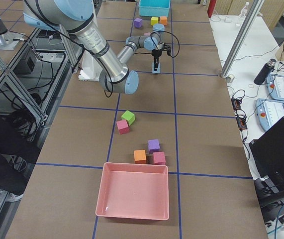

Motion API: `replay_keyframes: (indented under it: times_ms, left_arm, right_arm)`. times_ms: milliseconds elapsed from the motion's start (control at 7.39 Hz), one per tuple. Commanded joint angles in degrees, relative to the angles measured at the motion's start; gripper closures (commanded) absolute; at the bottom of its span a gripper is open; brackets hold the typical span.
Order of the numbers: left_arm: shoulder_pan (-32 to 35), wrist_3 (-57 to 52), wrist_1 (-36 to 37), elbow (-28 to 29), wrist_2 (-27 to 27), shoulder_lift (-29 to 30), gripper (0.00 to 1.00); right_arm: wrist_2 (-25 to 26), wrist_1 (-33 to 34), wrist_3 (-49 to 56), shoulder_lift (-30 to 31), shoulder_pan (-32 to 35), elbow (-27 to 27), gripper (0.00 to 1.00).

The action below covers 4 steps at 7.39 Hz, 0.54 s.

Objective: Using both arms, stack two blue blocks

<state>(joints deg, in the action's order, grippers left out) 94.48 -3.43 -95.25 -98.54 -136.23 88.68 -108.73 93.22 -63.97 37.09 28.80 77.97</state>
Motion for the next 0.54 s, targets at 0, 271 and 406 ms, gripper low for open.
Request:
replay_keyframes:
  times_ms: [0, 271, 406]
  left_arm:
    - [0.00, 0.00, -0.02, 0.11, 0.00, 0.00, 0.02]
    - [0.00, 0.00, -0.02, 0.11, 0.00, 0.00, 0.02]
    - [0.00, 0.00, -0.02, 0.11, 0.00, 0.00, 0.02]
  right_arm:
    - [0.19, -0.31, -0.01, 0.00, -0.15, -0.18, 0.36]
    - [0.19, -0.32, -0.01, -0.09, -0.07, 0.51, 0.00]
    - [0.01, -0.32, 0.16, -0.09, 0.46, 2.26, 0.00]
